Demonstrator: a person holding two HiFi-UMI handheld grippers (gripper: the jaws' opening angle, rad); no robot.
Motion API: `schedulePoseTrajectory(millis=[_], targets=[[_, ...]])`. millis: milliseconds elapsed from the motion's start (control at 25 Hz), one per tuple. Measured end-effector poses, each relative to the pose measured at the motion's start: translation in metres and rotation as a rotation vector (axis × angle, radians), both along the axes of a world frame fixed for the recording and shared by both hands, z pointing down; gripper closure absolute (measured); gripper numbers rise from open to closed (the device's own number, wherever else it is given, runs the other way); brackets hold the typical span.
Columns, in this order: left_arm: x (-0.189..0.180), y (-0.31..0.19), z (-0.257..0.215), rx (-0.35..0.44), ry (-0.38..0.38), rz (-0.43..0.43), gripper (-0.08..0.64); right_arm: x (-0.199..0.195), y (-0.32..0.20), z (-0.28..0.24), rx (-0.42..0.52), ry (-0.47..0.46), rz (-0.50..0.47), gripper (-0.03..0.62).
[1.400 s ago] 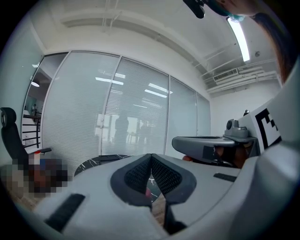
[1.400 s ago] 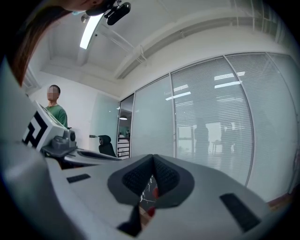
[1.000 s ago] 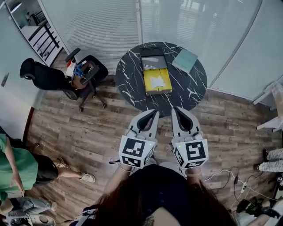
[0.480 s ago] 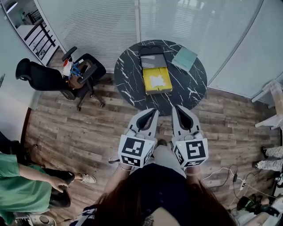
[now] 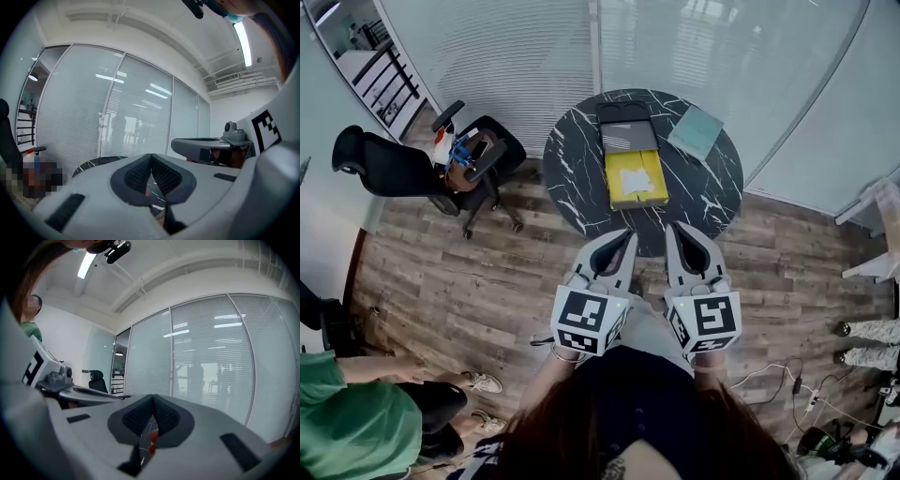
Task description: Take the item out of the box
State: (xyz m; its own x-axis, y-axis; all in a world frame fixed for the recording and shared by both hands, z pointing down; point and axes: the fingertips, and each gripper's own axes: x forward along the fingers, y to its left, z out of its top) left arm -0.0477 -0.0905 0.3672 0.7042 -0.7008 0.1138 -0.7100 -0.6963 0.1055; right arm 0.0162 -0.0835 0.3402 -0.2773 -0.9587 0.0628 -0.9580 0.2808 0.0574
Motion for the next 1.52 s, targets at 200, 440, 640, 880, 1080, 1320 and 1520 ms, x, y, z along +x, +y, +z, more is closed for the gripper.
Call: schedulePoseTrajectory(millis=[200, 440, 640, 880, 1080, 1320, 1520], targets=[[0.002, -0.017, 0.001, 0.0, -0.003, -0.013, 0.534, 0.004, -0.017, 0.002, -0.004, -0.001, -0.01, 0.569], [0.007, -0.043, 0.004, -0.003, -0.01, -0.032, 0.534, 0.01, -0.042, 0.007, -0.017, 0.001, -0.022, 0.569], [0.011, -0.061, 0.001, -0.003, -0.009, -0.043, 0.534, 0.012, -0.061, 0.009, -0.035, 0.012, -0.041, 0.569], [0.019, -0.088, 0.005, -0.004, -0.015, -0.055, 0.534, 0.016, -0.091, 0.021, -0.063, 0.043, -0.064, 0.569], [0.023, -0.108, 0.007, -0.01, -0.014, -0.067, 0.534, 0.018, -0.114, 0.031, -0.091, 0.058, -0.086, 0.569], [0.026, -0.134, 0.009, -0.016, -0.015, -0.093, 0.534, 0.023, -0.141, 0.039, -0.112, 0.075, -0.114, 0.568], [0.032, -0.154, 0.01, -0.019, -0.015, -0.114, 0.534, 0.027, -0.162, 0.05, -0.136, 0.1, -0.151, 0.568]])
